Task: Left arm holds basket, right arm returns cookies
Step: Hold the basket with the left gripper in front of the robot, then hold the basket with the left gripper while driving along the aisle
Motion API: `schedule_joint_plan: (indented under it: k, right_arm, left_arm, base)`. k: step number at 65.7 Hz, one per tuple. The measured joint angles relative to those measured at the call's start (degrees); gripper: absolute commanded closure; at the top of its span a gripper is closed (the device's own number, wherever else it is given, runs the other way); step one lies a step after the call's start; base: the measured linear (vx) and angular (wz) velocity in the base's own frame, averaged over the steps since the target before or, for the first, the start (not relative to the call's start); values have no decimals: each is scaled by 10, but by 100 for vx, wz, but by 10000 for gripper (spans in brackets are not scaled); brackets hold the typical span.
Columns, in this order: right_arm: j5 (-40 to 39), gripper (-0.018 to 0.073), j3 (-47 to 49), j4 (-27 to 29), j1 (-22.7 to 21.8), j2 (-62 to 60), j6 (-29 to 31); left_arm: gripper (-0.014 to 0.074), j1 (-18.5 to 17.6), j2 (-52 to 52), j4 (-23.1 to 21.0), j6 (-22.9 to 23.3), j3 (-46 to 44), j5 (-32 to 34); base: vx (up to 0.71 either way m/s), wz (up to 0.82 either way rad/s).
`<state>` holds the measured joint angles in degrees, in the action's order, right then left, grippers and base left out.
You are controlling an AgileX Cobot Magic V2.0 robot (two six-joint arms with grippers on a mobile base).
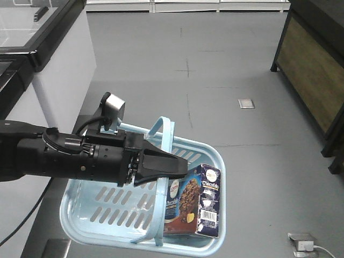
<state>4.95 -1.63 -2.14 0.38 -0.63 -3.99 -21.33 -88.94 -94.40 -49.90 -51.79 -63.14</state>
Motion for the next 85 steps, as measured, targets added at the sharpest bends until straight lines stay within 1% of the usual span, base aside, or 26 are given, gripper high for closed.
schedule_joint_plan:
  k: [36, 85]
  right_arm:
    - [0, 570, 0, 0, 0, 0, 0]
    - [0, 570, 0, 0, 0, 0, 0]
  left_arm:
    - [603, 0, 0, 0, 0, 0, 0]
    - [603, 0, 0, 0, 0, 0, 0]
  base:
    - [40, -10]
    - [46, 0]
